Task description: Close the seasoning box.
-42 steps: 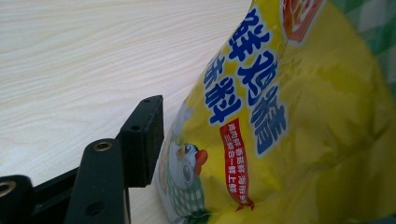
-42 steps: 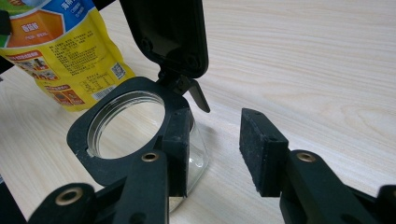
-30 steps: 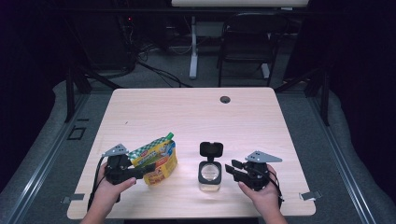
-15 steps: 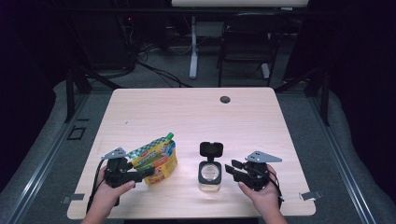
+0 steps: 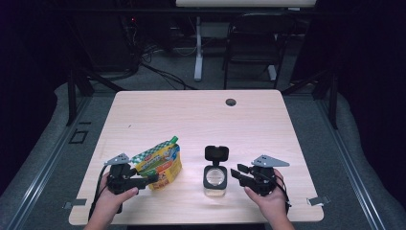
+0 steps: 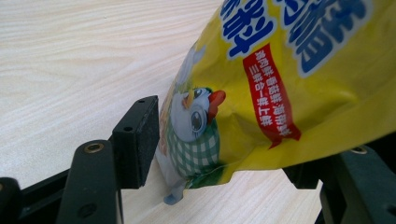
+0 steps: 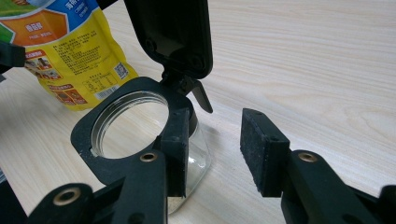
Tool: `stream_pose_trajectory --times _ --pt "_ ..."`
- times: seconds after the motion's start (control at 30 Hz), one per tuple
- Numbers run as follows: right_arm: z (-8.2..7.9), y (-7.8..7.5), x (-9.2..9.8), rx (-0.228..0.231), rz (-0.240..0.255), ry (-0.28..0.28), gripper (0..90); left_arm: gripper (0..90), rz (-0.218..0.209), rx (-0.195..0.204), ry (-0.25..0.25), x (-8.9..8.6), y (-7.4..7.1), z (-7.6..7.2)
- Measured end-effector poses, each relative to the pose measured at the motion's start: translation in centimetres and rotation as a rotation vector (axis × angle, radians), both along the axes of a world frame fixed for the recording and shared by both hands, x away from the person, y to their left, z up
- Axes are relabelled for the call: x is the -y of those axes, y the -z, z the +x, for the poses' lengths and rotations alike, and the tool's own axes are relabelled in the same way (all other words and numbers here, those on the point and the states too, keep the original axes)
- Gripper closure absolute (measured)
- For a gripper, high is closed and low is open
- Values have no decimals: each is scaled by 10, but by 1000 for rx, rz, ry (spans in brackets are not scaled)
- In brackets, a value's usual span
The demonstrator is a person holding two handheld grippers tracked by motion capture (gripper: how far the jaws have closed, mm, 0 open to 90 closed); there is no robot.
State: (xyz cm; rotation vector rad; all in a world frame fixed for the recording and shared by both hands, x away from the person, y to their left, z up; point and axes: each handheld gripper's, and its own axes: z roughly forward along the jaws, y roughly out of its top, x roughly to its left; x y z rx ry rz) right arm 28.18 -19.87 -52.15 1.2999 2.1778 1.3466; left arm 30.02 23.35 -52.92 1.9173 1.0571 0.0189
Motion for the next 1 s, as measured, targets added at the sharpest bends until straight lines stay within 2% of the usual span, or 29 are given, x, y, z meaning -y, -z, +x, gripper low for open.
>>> stream_pose_trajectory --times 0.5,0.6,1.0 --pt "0 0 0 0 -6 -6 626 374 28 -11 18 9 10 4" --pt "0 -1 0 1 -8 -7 625 374 25 -10 10 12 12 4" --pt "0 -1 -1 5 -5 -4 624 372 38 -15 28 15 18 8"
